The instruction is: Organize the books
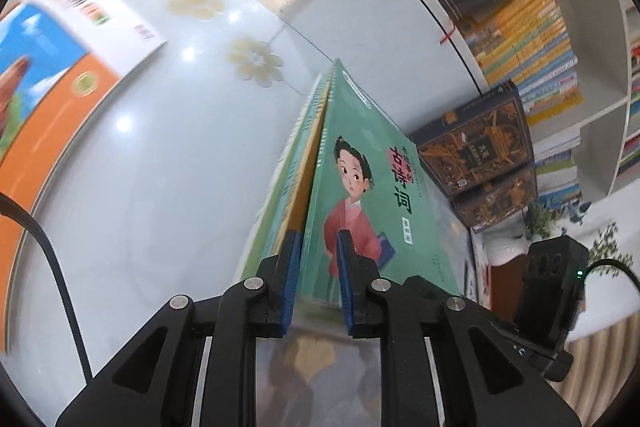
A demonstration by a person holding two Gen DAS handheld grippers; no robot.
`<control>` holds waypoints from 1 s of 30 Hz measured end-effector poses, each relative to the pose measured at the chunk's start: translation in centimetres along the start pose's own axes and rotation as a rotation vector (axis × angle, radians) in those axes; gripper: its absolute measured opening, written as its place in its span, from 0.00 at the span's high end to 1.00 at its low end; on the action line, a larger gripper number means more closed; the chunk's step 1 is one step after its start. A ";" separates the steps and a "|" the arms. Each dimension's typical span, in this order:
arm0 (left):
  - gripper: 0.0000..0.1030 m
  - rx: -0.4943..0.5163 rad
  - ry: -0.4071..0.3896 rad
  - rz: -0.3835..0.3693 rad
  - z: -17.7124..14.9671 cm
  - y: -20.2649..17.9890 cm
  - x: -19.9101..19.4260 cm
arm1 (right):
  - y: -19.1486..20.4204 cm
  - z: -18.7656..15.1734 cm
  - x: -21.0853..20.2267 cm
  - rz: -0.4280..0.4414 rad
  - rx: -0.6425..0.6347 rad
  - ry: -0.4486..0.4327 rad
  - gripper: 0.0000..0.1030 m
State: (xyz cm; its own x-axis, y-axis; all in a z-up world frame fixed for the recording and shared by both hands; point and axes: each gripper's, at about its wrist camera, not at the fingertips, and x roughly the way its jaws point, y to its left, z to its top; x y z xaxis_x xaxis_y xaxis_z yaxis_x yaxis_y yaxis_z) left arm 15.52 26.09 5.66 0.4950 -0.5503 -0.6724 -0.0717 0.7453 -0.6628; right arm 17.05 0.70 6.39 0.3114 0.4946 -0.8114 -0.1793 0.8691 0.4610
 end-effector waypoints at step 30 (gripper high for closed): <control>0.75 0.399 0.356 -0.040 -23.7 -29.1 15.3 | -31.6 -20.5 -25.0 -0.137 0.459 -0.107 0.46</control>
State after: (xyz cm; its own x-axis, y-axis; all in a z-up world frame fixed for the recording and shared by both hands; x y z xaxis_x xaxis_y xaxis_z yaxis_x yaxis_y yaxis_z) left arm 4.65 -12.91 6.88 0.1609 -0.6234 -0.7652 0.3107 0.7679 -0.5602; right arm -4.15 -39.15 4.73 0.4015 0.3524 -0.8453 0.2919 0.8256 0.4829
